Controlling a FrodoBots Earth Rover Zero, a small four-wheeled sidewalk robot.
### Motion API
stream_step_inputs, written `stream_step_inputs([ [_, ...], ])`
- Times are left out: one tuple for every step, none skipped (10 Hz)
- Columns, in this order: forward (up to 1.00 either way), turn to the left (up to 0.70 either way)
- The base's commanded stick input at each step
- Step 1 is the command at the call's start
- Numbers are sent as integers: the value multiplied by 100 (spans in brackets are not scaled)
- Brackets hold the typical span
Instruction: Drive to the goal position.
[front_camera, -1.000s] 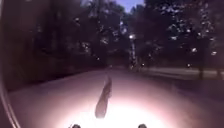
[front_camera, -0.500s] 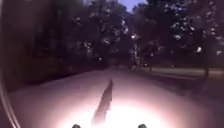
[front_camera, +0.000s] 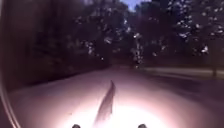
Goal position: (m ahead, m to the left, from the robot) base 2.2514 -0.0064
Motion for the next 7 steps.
stream_step_inputs([
  [100, 0],
  [100, 0],
  [100, 0],
  [100, 0],
  [100, 0],
  [100, 0],
  [100, 0],
])
